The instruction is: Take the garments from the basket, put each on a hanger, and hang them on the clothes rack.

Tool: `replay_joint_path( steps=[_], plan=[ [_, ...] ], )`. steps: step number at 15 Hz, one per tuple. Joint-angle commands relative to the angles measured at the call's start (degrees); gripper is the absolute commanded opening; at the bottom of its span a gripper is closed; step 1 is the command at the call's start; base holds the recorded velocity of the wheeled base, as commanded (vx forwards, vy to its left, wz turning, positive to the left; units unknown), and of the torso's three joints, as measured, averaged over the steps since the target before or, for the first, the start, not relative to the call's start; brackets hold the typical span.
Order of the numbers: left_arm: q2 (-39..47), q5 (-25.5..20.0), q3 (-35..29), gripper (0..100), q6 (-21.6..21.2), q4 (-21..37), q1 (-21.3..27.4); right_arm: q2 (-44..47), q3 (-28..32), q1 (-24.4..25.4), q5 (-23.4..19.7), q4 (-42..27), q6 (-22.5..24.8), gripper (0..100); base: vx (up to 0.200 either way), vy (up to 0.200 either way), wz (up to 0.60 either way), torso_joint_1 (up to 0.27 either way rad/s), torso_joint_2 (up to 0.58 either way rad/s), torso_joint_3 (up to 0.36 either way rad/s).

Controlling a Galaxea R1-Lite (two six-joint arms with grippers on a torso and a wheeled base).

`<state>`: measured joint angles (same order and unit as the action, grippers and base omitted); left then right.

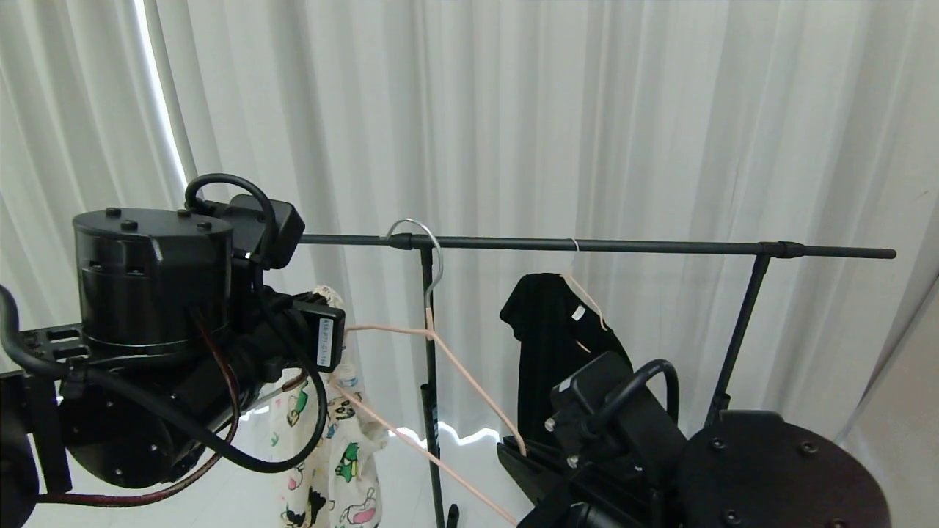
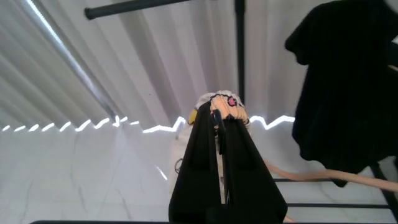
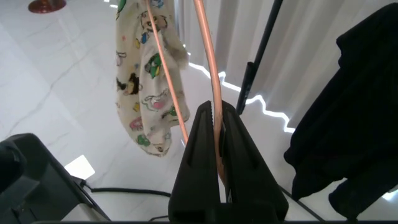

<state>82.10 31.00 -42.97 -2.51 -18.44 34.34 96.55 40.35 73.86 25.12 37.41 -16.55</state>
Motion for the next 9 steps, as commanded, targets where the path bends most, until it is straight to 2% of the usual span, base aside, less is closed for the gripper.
replay_joint_path(
  steps=[1, 2, 6, 9],
  plan=[
    [-3.53, -0.41, -0.01, 0, 0.05, -0.01, 6.62, 2.50, 0.69, 0.05, -0.08, 0.12, -0.06, 0, 0.000, 0.000, 0.00, 0.000, 0.00, 0.000],
    [-4.23, -1.03, 0.08, 0, -0.13, -0.01, 8.11, 2.50, 0.61, 0.05, -0.16, 0.12, -0.06, 0, 0.000, 0.000, 0.00, 0.000, 0.00, 0.000],
    [-5.99, -4.55, -0.18, 0, -0.56, 0.08, 8.73, 1.45, -0.27, -0.03, -0.16, 0.12, -0.23, 0, 0.000, 0.000, 0.00, 0.000, 0.00, 0.000],
    [-6.25, -5.69, -0.80, 0, -0.39, -0.01, 11.71, 2.42, 0.34, -0.03, 0.01, 0.12, -0.23, 0, 0.000, 0.000, 0.00, 0.000, 0.00, 0.000]
  ],
)
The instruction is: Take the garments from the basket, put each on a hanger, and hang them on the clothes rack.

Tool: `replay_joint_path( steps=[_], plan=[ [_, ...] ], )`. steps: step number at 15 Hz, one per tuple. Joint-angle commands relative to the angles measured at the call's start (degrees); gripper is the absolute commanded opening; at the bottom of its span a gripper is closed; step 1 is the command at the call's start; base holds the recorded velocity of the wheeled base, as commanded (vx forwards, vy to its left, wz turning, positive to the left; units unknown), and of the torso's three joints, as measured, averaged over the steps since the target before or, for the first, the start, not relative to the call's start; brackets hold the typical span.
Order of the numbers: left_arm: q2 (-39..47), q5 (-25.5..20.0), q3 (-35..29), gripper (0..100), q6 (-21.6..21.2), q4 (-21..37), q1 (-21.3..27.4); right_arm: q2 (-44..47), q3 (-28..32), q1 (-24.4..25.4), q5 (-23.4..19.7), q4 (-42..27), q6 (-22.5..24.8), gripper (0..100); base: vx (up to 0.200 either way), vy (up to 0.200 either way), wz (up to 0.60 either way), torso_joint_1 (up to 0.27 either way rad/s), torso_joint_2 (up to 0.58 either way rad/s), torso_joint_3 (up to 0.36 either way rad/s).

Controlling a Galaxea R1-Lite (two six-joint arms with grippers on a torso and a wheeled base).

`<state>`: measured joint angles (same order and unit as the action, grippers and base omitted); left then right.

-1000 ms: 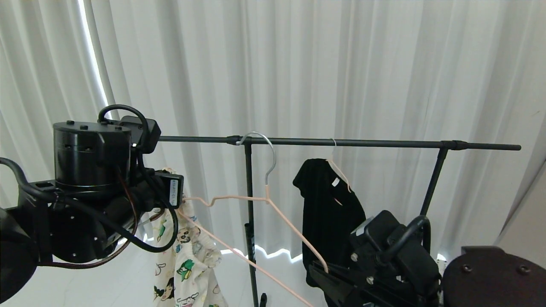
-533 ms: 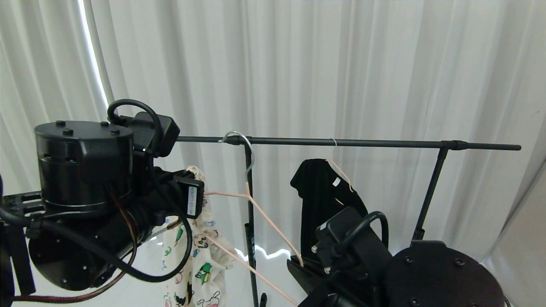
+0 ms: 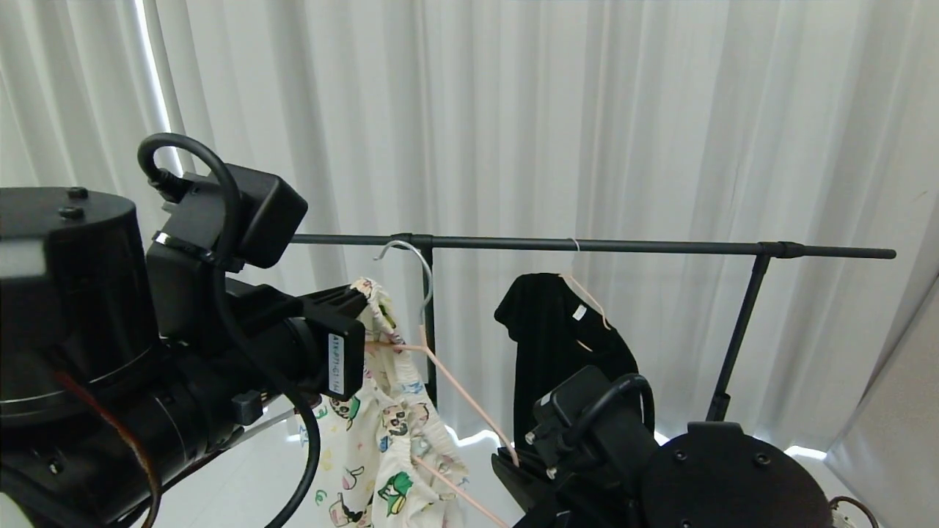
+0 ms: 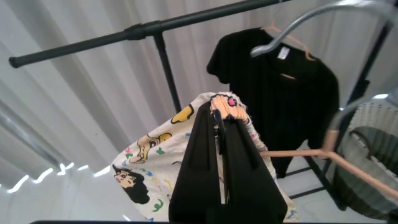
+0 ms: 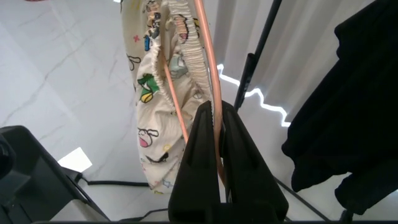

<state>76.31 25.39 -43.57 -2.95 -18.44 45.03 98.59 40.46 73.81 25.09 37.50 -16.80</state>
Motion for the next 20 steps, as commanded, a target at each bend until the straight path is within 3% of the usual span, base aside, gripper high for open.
replay_joint_path(
  steps=[1, 5, 10, 14, 20],
  plan=[
    [-0.55, -0.26, -0.11, 0, 0.14, -0.01, 2.25, 0.56, 0.41, -0.07, 0.05, 0.03, -0.08, 0, 0.000, 0.000, 0.00, 0.000, 0.00, 0.000],
    [-0.73, -0.17, -0.29, 0, 0.14, -0.01, 5.77, 1.35, 1.90, -0.07, 0.22, 0.12, -0.25, 0, 0.000, 0.000, 0.00, 0.000, 0.00, 0.000],
    [-0.38, 0.36, -3.01, 0, 0.05, -0.01, 0.50, -0.06, 1.81, 0.10, 0.66, 2.05, -0.16, 0, 0.000, 0.000, 0.00, 0.000, 0.00, 0.000],
    [1.91, 0.80, -4.68, 0, 0.05, -0.01, 1.37, 0.82, 3.66, 1.07, 1.02, 3.02, 0.01, 0, 0.000, 0.000, 0.00, 0.000, 0.00, 0.000],
    [1.12, 2.91, -2.31, 0, 0.05, -0.01, 2.60, -0.50, 3.84, -3.41, 1.81, 3.02, 0.36, 0, 0.000, 0.000, 0.00, 0.000, 0.00, 0.000]
  ],
)
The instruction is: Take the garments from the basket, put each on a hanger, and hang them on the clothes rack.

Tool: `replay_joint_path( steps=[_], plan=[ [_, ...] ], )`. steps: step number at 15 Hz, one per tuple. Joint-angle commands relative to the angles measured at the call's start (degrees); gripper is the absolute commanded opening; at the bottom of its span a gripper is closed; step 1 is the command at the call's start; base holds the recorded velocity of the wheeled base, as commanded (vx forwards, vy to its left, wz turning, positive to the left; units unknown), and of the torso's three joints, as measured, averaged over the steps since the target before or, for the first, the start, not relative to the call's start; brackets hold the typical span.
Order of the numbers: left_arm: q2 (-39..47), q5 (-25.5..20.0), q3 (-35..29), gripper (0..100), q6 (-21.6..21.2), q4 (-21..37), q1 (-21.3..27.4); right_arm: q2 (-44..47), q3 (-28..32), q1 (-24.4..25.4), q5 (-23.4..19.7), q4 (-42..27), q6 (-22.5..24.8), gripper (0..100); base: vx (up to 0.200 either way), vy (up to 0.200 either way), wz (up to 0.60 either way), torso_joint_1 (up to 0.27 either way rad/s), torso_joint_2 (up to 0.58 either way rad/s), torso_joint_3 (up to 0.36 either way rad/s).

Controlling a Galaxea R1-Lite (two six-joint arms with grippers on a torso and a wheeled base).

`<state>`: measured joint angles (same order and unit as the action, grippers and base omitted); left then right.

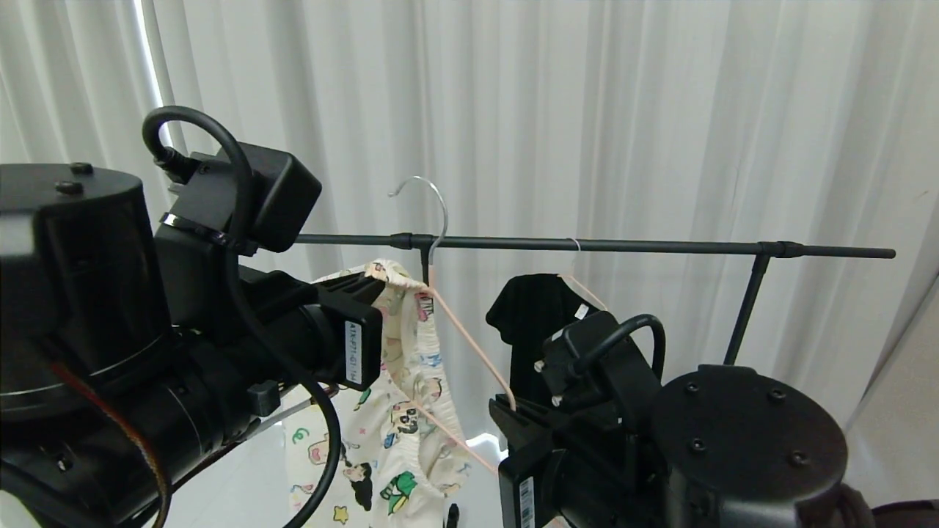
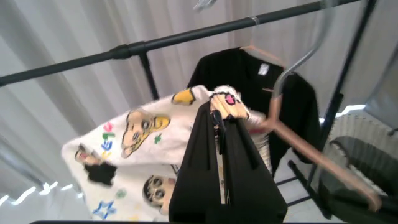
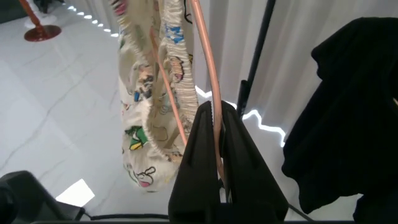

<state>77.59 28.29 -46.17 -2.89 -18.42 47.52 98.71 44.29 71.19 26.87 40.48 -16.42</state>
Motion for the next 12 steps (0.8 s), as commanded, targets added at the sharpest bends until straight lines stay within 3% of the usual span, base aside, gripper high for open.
replay_joint_path(
  steps=[1, 4, 12],
  plan=[
    [-0.16, 0.01, 0.20, 0, -0.01, -0.04, 0.38, -0.80, 0.10, -1.32, 0.03, 0.03, -0.01, 0, 0.000, 0.000, 0.00, 0.000, 0.00, 0.000],
    [0.45, 0.01, 0.55, 0, 0.16, -0.04, 3.46, -0.80, 0.62, -1.58, 0.03, 0.03, 0.07, 0, 0.000, 0.000, 0.00, 0.000, 0.00, 0.000],
    [2.12, 0.01, -2.09, 0, 0.34, -0.04, 3.11, -0.71, 0.80, -0.27, 0.55, 0.65, 0.78, 0, 0.000, 0.000, 0.00, 0.000, 0.00, 0.000]
  ],
)
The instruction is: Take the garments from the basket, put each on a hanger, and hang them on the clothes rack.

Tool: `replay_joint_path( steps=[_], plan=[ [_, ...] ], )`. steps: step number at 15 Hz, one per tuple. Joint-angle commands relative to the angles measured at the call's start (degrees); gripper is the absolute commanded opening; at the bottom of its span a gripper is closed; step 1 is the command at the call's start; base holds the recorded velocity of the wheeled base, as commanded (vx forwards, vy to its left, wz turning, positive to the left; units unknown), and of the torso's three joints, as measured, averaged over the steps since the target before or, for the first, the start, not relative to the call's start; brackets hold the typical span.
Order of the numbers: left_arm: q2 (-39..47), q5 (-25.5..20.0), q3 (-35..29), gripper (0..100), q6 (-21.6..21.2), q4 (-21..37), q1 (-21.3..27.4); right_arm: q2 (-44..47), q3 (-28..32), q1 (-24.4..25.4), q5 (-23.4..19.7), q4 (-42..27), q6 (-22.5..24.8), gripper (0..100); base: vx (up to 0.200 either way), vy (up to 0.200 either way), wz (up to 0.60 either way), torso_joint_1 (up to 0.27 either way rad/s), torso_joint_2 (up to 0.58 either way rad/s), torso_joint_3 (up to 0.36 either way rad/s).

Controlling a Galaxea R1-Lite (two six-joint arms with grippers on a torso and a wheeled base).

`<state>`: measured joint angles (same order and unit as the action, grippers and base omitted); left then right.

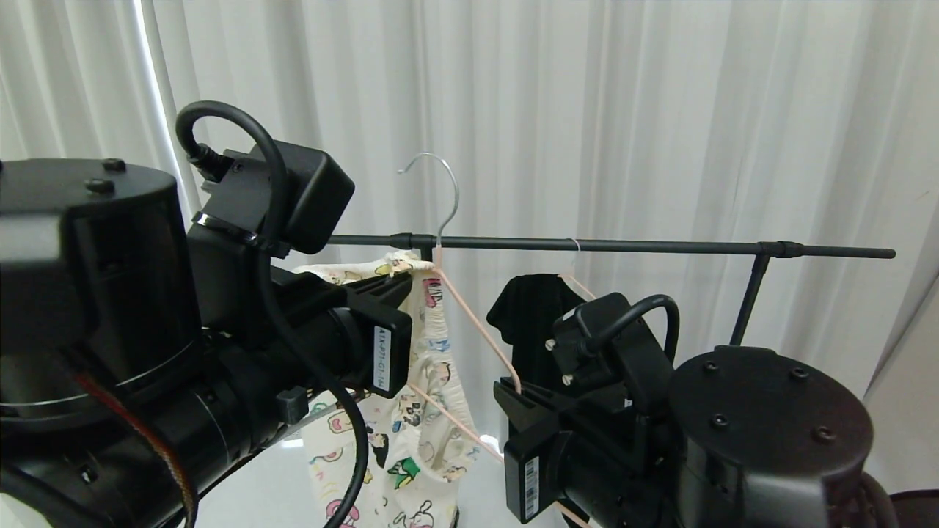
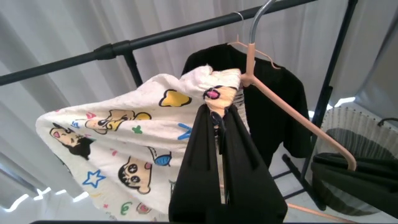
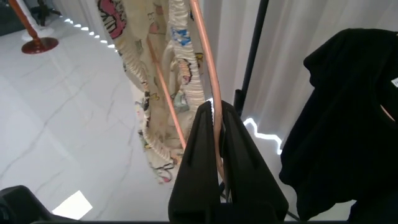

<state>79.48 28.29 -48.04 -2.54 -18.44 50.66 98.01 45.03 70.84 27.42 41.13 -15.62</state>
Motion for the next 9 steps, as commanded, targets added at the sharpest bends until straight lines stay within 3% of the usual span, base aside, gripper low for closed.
replay_joint_path(
  steps=[1, 4, 5, 9],
  plan=[
    [0.15, 0.01, 0.05, 0, -0.01, -0.01, 0.22, -0.01, 0.06, 0.09, 0.01, 0.00, 0.06, 0, 0.000, 0.000, 0.00, 0.000, 0.00, 0.000],
    [0.23, -0.08, 0.14, 0, -0.10, -0.01, 0.22, -0.10, 0.06, 0.00, 0.53, 0.79, 0.67, 0, 0.000, 0.000, 0.00, 0.000, 0.00, 0.000],
    [0.32, -0.17, 0.14, 100, -0.01, -0.01, 0.22, -0.10, 0.06, 0.00, 0.62, 1.06, 1.03, 0, 0.000, 0.000, 0.00, 0.000, 0.00, 0.000],
    [-0.21, -0.08, 1.99, 100, -0.01, -0.01, 0.22, -0.89, -0.03, -0.35, 0.97, 3.17, 2.96, 0, 0.000, 0.000, 0.00, 0.000, 0.00, 0.000]
  ],
)
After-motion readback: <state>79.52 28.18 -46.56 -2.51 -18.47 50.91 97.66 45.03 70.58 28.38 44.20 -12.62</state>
